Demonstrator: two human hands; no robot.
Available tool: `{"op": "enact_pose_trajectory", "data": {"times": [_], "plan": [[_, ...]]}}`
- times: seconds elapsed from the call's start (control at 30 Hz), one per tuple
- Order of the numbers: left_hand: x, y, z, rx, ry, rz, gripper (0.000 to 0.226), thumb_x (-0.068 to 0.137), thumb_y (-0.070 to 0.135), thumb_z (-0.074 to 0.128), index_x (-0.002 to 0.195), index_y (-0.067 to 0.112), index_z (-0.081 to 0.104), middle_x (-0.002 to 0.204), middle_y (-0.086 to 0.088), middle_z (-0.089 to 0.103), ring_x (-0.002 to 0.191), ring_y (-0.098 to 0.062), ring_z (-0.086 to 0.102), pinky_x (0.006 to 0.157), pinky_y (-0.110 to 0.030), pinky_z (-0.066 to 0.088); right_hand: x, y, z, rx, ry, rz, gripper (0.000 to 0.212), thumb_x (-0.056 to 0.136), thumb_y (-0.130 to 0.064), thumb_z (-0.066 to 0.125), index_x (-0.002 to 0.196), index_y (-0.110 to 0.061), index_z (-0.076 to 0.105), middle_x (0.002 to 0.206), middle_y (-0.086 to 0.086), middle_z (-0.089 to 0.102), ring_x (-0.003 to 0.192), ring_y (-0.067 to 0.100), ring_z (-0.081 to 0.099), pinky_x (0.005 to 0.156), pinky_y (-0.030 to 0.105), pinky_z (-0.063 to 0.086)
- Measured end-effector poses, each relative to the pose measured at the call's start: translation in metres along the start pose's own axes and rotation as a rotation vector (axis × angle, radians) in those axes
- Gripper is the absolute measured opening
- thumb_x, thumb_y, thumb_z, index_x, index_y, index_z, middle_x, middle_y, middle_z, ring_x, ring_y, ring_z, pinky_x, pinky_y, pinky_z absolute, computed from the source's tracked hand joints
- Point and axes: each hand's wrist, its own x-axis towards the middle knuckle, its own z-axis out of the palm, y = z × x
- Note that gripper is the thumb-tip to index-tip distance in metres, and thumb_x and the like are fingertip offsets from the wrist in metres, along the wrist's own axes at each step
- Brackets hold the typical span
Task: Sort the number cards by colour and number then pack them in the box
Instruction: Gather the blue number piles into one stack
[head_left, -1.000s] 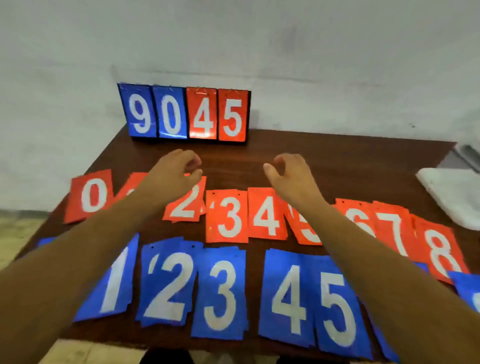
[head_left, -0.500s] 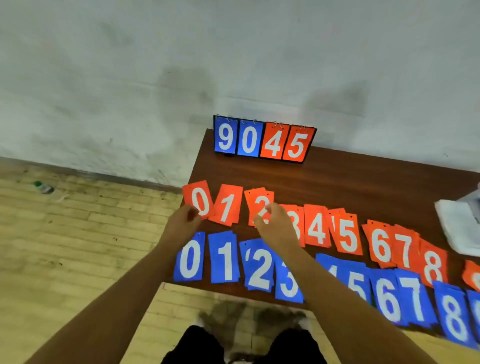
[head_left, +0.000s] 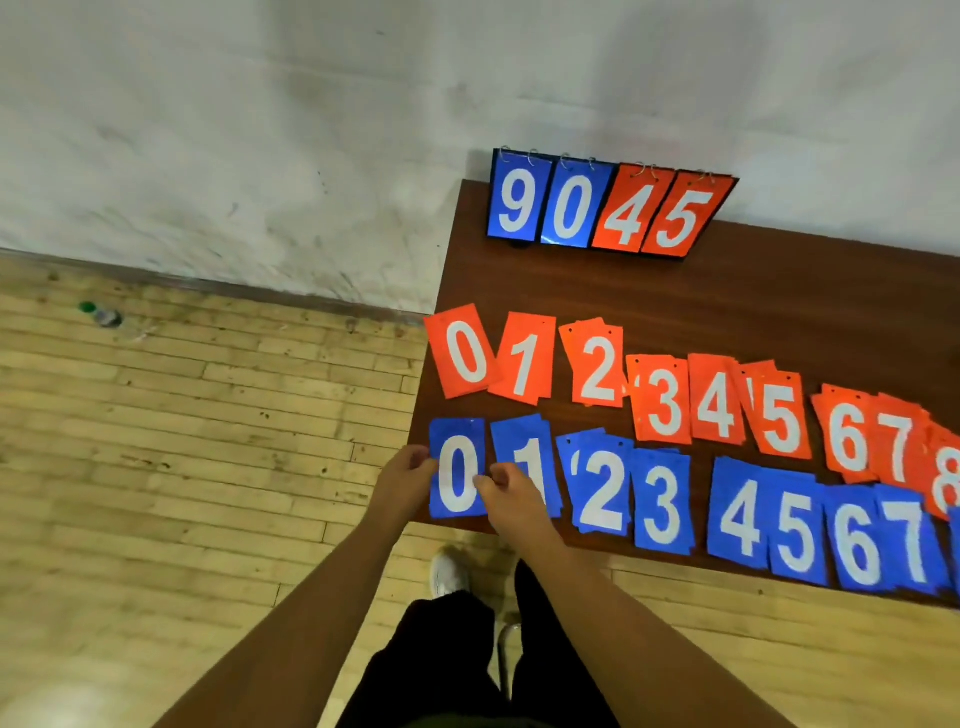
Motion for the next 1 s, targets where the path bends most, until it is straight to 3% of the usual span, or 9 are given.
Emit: {"op": "enact_pose_trajectory", "data": {"times": [0.2,0.3,0.37,0.5,0.57,0.63,0.73,0.87,1.0], "plan": [[0.023,-0.007,0.008,-0.048,0.018,-0.102,0.046,0.076,0.030,0.059,0.119,0.015,0.060,0.105,-0.003,0.067,0.096,-0.023,0.065,0.088,-0.044,0.055,0.026,-0.003,0.024,0.004,0.114,0.057,0.038,0.092,-0.036,0.060,0.122,-0.015,0.051,0.117,0.000,0.059,0.102,0.014,0.060,0.080,0.026,0.057],[0.022,-0.008,0.014,-0.028,0.042,-0.115,0.033,0.085,0.021,0.062,0.116,0.015,0.056,0.100,0.002,0.062,0.082,-0.010,0.059,0.069,-0.023,0.049,0.036,-0.009,0.031,0.123,0.145,0.181,0.031,0.088,-0.035,0.066,0.108,-0.015,0.054,0.109,0.001,0.062,0.090,0.015,0.064,0.071,0.029,0.059],[0.023,-0.010,0.017,-0.023,0.055,-0.105,0.035,0.087,0.019,0.062,0.120,0.013,0.055,0.099,0.001,0.060,0.083,-0.012,0.056,0.063,-0.021,0.041,0.039,-0.012,0.032,0.124,0.108,0.164,0.018,0.092,-0.028,0.062,0.101,-0.014,0.057,0.103,0.002,0.064,0.084,0.014,0.063,0.065,0.025,0.056],[0.019,-0.013,0.020,-0.091,0.060,-0.066,0.019,0.091,0.019,0.063,0.107,0.011,0.058,0.088,0.005,0.061,0.076,-0.007,0.058,0.055,-0.015,0.041,0.032,-0.021,0.025,0.100,0.016,0.083,0.013,0.097,-0.024,0.056,0.097,-0.013,0.062,0.098,0.005,0.067,0.086,0.018,0.063,0.078,0.034,0.057],[0.016,-0.014,0.019,-0.113,0.029,-0.036,0.016,0.092,0.022,0.062,0.105,0.012,0.060,0.087,0.005,0.062,0.075,-0.004,0.058,0.056,-0.014,0.043,0.027,-0.023,0.017,0.141,-0.033,0.069,0.010,0.096,-0.026,0.058,0.097,-0.016,0.061,0.096,0.002,0.066,0.086,0.015,0.063,0.073,0.029,0.057],[0.015,-0.014,0.017,-0.173,-0.026,-0.036,0.020,0.090,0.028,0.064,0.104,0.016,0.060,0.097,0.000,0.066,0.085,-0.013,0.064,0.069,-0.028,0.053,0.024,-0.018,0.008,0.143,-0.068,0.053,0.014,0.096,-0.031,0.058,0.099,-0.018,0.061,0.096,-0.004,0.064,0.087,0.011,0.062,0.066,0.018,0.052],[0.016,-0.013,0.016,-0.252,-0.043,-0.037,0.011,0.088,0.027,0.065,0.097,0.024,0.060,0.103,-0.005,0.069,0.096,-0.025,0.068,0.085,-0.048,0.056,0.023,0.004,-0.008,-0.051,0.086,-0.013,0.024,0.095,-0.039,0.055,0.109,-0.019,0.060,0.110,-0.003,0.057,0.099,0.009,0.055,0.076,0.016,0.046],[0.015,-0.015,0.014,-0.239,-0.008,-0.026,0.007,0.094,0.022,0.060,0.099,0.026,0.056,0.105,-0.001,0.068,0.096,-0.024,0.067,0.084,-0.047,0.057,0.019,0.031,-0.018,-0.501,0.324,0.012,0.053,0.094,-0.044,0.054,0.133,-0.009,0.043,0.133,0.011,0.040,0.125,0.026,0.040,0.102,0.035,0.042],[0.013,-0.025,0.009,-0.231,0.002,-0.042,0.010,0.095,0.023,0.060,0.103,0.024,0.055,0.108,-0.003,0.067,0.095,-0.023,0.067,0.084,-0.045,0.057,0.025,0.027,-0.009,-0.688,0.366,0.101,0.072,0.088,-0.057,0.056,0.134,-0.005,0.036,0.135,0.017,0.041,0.126,0.033,0.041,0.105,0.039,0.039]]}}
